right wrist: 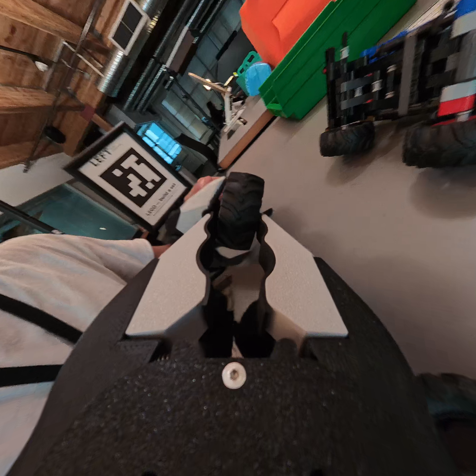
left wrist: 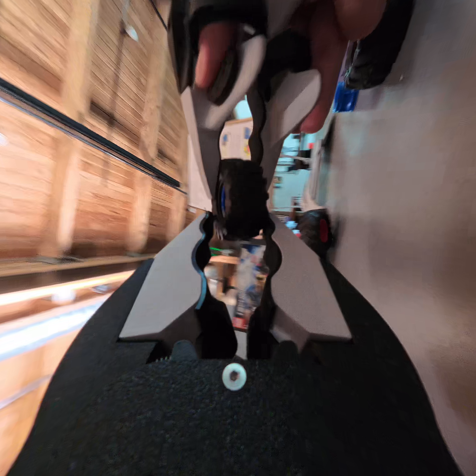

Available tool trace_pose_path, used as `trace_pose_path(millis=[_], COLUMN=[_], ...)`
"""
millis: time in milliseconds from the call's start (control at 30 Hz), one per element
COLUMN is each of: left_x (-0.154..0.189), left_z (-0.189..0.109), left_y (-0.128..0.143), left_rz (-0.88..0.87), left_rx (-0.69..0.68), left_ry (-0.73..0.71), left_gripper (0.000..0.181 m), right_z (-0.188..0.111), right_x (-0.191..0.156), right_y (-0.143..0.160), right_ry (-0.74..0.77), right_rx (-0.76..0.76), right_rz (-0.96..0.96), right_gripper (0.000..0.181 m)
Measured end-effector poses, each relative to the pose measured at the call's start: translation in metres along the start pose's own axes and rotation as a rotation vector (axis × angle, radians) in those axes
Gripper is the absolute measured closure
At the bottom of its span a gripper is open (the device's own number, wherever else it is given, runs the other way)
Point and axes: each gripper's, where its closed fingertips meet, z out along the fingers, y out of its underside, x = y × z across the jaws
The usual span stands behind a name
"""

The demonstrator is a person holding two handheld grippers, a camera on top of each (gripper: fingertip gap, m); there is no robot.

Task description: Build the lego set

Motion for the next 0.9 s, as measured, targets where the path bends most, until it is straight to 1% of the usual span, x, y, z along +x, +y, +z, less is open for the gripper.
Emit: trace_pose_path(millis=[67, 100, 167, 233, 267, 300, 367, 400, 433, 467, 533, 633, 700, 800, 900], left_x=[-0.001, -0.002, 0.004, 0.010, 0.010, 0.009, 0.004, 0.005, 0.008, 0.010, 0.008, 0.014, 0.015, 0.014, 0.013], left_z=[-0.004, -0.007, -0.007, -0.007, -0.009, -0.010, -0.009, -0.008, -0.007, -0.007, -0.006, -0.007, -0.010, -0.015, -0.015], left_y=[0.008, 0.011, 0.013, 0.001, -0.006, -0.009, -0.010, -0.008, -0.005, -0.005, -0.009, -0.008, -0.008, -0.012, -0.014], left_rz=[-0.307, -0.493, -0.911, -1.287, -1.407, -1.491, -1.589, -1.595, -1.578, -1.563, -1.542, -1.478, -1.498, -1.634, -1.772], left_rx=[-0.026, -0.022, -0.043, -0.018, 0.021, 0.055, 0.103, 0.100, 0.080, 0.076, 0.089, 0.057, 0.051, 0.055, 0.050], left_ry=[0.099, 0.161, 0.360, 0.586, 0.677, 0.729, 0.755, 0.745, 0.742, 0.745, 0.732, 0.734, 0.762, 0.846, 0.898], left_gripper=[0.132, 0.135, 0.126, 0.123, 0.126, 0.129, 0.140, 0.145, 0.149, 0.149, 0.157, 0.160, 0.161, 0.162, 0.163], right_z=[-0.008, -0.011, -0.014, -0.011, -0.010, -0.010, -0.009, -0.008, -0.007, -0.005, -0.001, -0.002, -0.002, -0.002, -0.002], right_x=[0.008, 0.011, 0.012, 0.008, 0.005, 0.003, 0.009, 0.010, 0.008, 0.007, 0.004, 0.010, 0.006, -0.003, -0.005], right_y=[-0.004, -0.007, -0.008, -0.005, -0.007, -0.005, -0.001, 0.001, 0.002, 0.003, 0.004, 0.007, 0.008, 0.008, 0.006], right_ry=[0.062, 0.091, 0.113, 0.116, 0.114, 0.123, 0.201, 0.226, 0.227, 0.228, 0.219, 0.230, 0.167, 0.019, -0.068], right_rx=[0.005, 0.009, 0.004, -0.024, -0.022, -0.038, -0.085, -0.094, -0.099, -0.099, -0.095, -0.116, -0.100, -0.057, -0.028], right_rz=[-0.060, -0.081, -0.144, -0.199, -0.228, -0.254, -0.329, -0.369, -0.391, -0.396, -0.394, -0.363, -0.288, -0.110, 0.003], right_gripper=[0.152, 0.152, 0.153, 0.152, 0.153, 0.153, 0.153, 0.153, 0.153, 0.153, 0.153, 0.153, 0.153, 0.152, 0.152])
